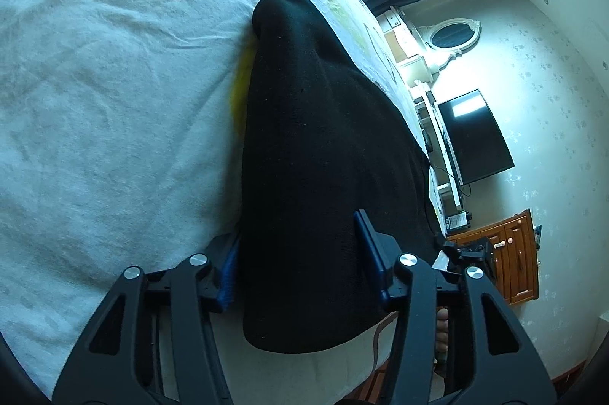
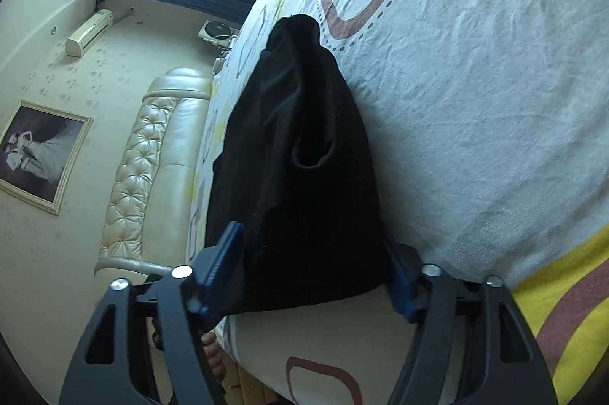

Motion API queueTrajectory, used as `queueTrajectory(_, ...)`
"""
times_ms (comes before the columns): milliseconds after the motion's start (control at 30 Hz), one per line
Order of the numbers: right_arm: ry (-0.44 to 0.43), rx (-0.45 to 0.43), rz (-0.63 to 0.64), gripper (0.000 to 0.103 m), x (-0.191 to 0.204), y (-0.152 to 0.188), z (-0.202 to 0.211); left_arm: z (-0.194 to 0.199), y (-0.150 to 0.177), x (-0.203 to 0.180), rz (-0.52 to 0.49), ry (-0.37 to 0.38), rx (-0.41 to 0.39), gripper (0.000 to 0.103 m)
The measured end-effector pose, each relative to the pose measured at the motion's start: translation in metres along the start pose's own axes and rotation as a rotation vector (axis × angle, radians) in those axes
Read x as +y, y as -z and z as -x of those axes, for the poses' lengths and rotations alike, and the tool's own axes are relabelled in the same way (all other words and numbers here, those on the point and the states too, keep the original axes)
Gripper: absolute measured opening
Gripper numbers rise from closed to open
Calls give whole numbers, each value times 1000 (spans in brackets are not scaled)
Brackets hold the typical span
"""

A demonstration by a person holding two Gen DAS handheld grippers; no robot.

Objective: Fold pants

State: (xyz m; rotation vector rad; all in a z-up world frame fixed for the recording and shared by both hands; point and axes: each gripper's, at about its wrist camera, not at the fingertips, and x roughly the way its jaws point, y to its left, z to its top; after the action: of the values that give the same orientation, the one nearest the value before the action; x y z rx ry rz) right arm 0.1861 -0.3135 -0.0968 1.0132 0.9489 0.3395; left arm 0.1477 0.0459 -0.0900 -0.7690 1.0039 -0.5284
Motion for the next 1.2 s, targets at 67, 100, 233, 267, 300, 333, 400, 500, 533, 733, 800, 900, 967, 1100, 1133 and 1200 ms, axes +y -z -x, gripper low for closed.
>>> queueTrajectory(67, -11, -14, -3, 49, -4, -1, 1, 1, 1, 0, -2, -3, -7, 43)
queueTrajectory(100, -14, -15, 1, 47, -4, 0, 1, 2, 2, -1, -9, -8, -12, 41)
queueTrajectory(233, -35, -12, -4, 42, -4, 2, 6, 5, 5, -6, -10, -30, -23, 37)
queueTrajectory(267, -37, -12, -5, 42, -4, 3, 8, 6, 5, -6, -7, -34, -23, 37)
queueTrajectory(300, -38, -10, -4, 41, -4, 4, 9, 7, 6, -6, -5, -40, -23, 36)
queueTrajectory(333, -40, -9, -2, 41, -3, 5, 10, 9, 7, -8, -8, -49, -24, 36)
queueTrajectory(400, -42, -5, 0, 41, -4, 9, 13, 11, 9, -11, -21, -69, -24, 36)
queueTrajectory(500, -45, 2, 1, 41, -8, 13, 17, 17, 15, -11, -23, -79, -20, 36)
queueTrajectory(533, -46, 5, 1, 41, -8, 15, 18, 18, 16, -10, -19, -79, -18, 36)
queueTrajectory(733, -46, 16, 1, 41, -8, 26, 22, 27, 25, -6, -8, -82, -16, 36)
queueTrajectory(800, -44, 18, 3, 41, -8, 28, 24, 29, 27, -5, -5, -82, -15, 36)
queueTrajectory(900, -43, 23, 5, 41, -7, 30, 25, 31, 28, -4, -2, -83, -14, 36)
queueTrajectory(967, -43, 25, 6, 41, -6, 32, 25, 32, 28, -2, 1, -83, -14, 36)
queueTrajectory(1100, -43, 24, 3, 41, -5, 36, 25, 33, 29, -1, 6, -82, -13, 36)
queueTrajectory(1133, -43, 24, 3, 41, -6, 36, 25, 33, 29, -1, 5, -83, -13, 36)
queueTrajectory(1200, -43, 25, 4, 41, -5, 37, 25, 34, 29, -2, 4, -84, -12, 36)
